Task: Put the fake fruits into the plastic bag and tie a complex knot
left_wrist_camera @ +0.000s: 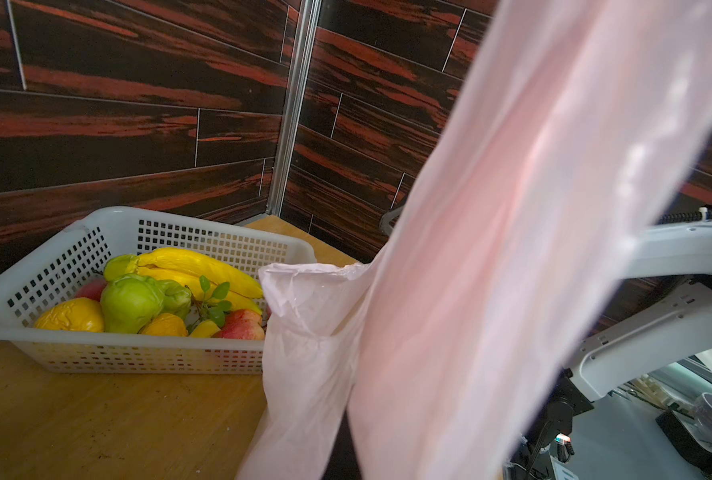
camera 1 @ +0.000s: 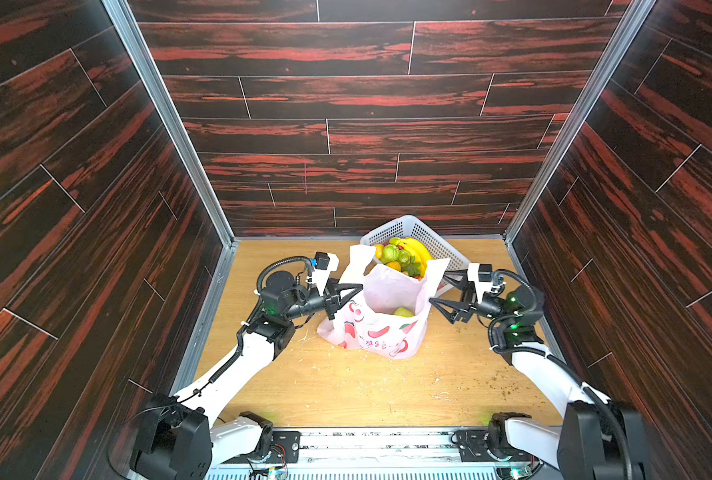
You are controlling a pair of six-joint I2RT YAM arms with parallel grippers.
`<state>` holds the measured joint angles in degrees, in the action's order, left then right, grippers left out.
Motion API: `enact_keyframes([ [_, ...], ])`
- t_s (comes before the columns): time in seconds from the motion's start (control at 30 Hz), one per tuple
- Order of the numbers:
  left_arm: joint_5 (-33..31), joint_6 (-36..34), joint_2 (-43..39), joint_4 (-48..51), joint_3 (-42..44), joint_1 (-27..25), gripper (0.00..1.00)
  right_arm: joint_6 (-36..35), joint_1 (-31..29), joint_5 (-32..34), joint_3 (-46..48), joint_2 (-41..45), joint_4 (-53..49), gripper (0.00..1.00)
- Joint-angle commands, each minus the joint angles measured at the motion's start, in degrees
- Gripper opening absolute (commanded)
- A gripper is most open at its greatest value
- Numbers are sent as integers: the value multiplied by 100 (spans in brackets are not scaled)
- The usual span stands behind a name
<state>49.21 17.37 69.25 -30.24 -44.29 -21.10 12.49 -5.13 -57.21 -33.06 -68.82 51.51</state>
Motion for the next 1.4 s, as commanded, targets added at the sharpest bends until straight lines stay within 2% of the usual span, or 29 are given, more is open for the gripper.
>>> enact_keyframes([
  [0.0,18,-88,-173,25,-36,-6,0,122,-195,-18,-191,-204,395,94],
  [0.13,-16,-135,-217,76,-18,-7,0,105,-358,120,-183,-300,459,94],
  [0.2,-75,-167,-237,117,-7,-8,0,146,-390,88,-223,-337,420,86],
  [0.23,-87,-200,-250,176,-16,-5,0,186,-393,17,-284,-370,349,77],
  [0.37,-338,-554,-382,795,-92,1,0,152,-417,-218,-558,-436,-259,29],
  [0.47,-689,-1016,-532,1708,-241,1,0,-128,-413,-138,-593,-292,-832,3],
  [0.5,-791,-1159,-580,1990,-292,8,0,-256,-412,-100,-620,-246,-1034,0],
  [0.67,-1229,-1846,-818,3279,-490,10,0,-1019,-396,296,-810,-5,-2332,0],
  [0.87,-1610,-2469,-1015,4248,-588,9,0,-1536,-348,544,-1043,93,-3215,0],
  [1.1,-1149,-2929,-772,4527,-778,-14,0,-2128,-485,605,-1501,-30,-4245,0],
  [1.37,-1299,-3602,-435,5261,-1346,-283,0,-2527,-909,566,-2031,-335,-4896,0],
])
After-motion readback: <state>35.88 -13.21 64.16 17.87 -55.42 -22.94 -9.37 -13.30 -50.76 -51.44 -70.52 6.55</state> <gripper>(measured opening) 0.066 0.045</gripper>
